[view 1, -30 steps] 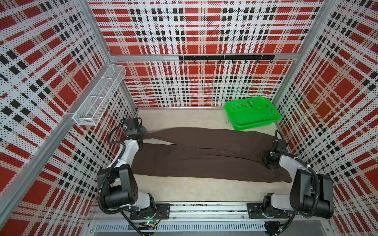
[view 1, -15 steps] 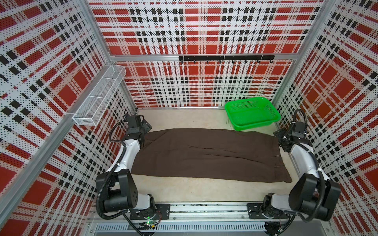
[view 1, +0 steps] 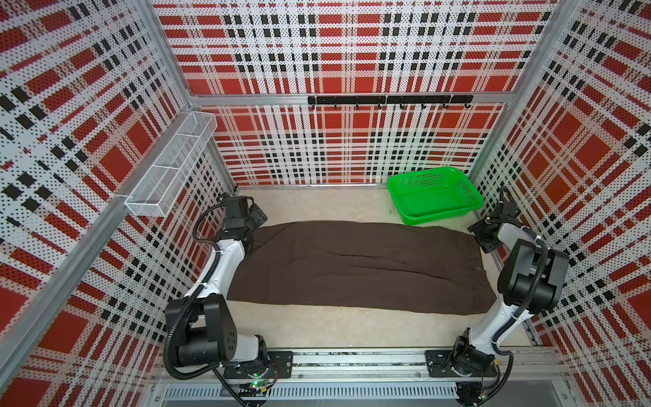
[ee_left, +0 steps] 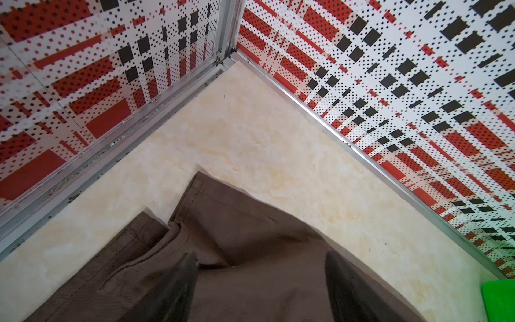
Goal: Fold and stack the trousers
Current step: Smooth out the trousers at the center of the table.
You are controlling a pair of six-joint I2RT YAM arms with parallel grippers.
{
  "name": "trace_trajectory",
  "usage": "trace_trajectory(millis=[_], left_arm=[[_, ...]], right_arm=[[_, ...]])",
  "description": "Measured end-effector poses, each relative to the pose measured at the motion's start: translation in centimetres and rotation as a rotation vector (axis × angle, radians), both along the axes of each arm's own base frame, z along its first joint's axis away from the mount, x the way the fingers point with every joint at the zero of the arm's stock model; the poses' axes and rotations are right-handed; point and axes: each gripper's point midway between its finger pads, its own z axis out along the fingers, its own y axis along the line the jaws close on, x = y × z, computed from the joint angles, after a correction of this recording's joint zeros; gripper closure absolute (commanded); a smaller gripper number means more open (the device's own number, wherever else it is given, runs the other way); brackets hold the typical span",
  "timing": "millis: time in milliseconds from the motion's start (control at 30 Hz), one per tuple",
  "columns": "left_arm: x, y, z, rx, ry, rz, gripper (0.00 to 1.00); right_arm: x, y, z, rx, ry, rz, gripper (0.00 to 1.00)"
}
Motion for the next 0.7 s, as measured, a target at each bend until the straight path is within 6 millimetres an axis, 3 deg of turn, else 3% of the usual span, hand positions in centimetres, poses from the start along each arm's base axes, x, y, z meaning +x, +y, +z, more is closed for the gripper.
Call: trace_trajectory(millis=[200, 400, 533, 633, 700], left_arm=[[0.1, 0.0, -0.1, 0.002, 0.003, -0.007, 0.26], [0.1, -0.1, -0.4, 0.001, 0.010, -0.011, 0.27], [0.1, -0.1, -0.4, 0.003, 0.011, -0.012, 0.27], [0.1, 0.1, -0.5, 0.002, 0.014, -0.009, 0.28], [0.2, 0.1, -0.8, 0.000, 0.021, -0.009, 0.28]], right_arm=[[1.7, -0.5, -0.7, -0.020, 0.017, 0.032, 0.33], [2.2, -0.2, -3.5, -0.007, 0.084, 0.062, 0.42], [2.4, 0.3, -4.1, -0.013, 0.107, 0.084, 0.56], [2.5, 0.4, -4.3, -0.016, 0.115, 0.094, 0.79], [2.4, 0.5, -4.4, -0.018, 0.121, 0.095, 0.86]])
